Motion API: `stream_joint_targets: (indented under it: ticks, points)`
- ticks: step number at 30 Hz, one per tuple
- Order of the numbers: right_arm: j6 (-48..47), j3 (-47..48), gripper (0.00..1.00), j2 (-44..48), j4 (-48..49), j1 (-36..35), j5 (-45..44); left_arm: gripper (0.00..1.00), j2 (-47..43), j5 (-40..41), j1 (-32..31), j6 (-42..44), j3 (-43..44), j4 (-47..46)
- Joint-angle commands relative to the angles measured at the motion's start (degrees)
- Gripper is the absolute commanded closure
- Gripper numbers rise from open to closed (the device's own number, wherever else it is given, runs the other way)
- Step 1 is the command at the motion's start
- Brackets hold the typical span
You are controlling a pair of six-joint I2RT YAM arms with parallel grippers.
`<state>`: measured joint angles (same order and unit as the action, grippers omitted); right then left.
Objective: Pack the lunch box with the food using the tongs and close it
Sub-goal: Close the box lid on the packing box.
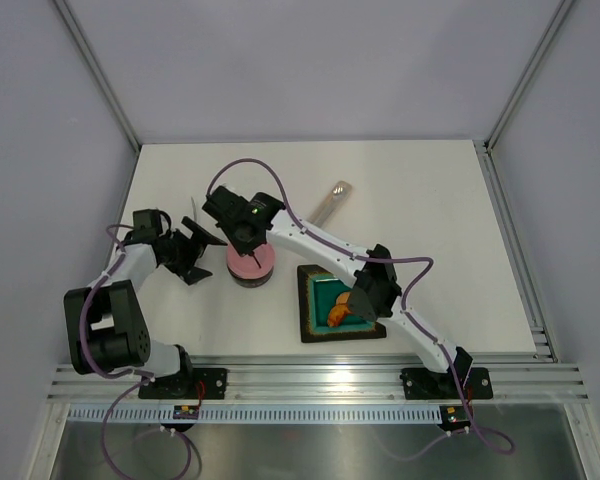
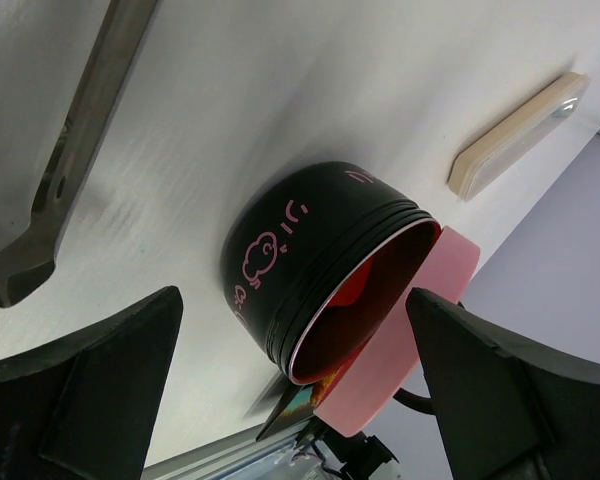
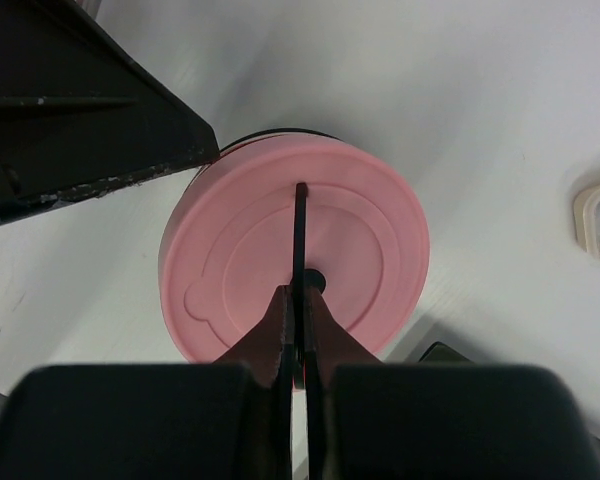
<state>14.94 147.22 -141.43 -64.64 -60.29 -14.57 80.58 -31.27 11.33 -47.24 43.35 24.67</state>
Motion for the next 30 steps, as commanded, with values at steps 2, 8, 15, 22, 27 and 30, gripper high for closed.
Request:
stream_joint_targets:
  ticks: [2, 8, 15, 22, 27, 30]
  points:
    - [-1.4, 4.1, 1.0, -2.1, -0.7, -0.7, -1.9, 0.01, 2.3, -1.8, 0.3, -1.2, -0.6, -3.8]
    - [-1.7, 3.9, 1.0, -2.6, -0.5, -0.8, -1.7, 0.01, 4.1, -0.9, 0.4, -1.7, -1.4, -5.1]
    - [-1.8, 0.4, 1.0, -1.3, -1.4, -1.4, -2.0, 0.01, 5.5, 1.6, 0.3, -0.7, -1.3, -5.0]
    - [-1.6, -2.2, 1.0, 3.2, -0.6, -2.6, -4.3, 0.07, 4.9, 1.6, 0.2, 0.2, -2.7, -4.9]
    - [-1.3, -2.5, 1.0, 5.1, -0.1, -3.2, -5.6, 0.1, 5.5, 0.9, -0.5, 0.5, -3.6, -6.5]
    - [-1.1, -3.7, 1.0, 6.9, 0.4, -3.4, -6.0, 0.11, 6.2, 0.4, -1.3, 0.7, -3.4, -7.2]
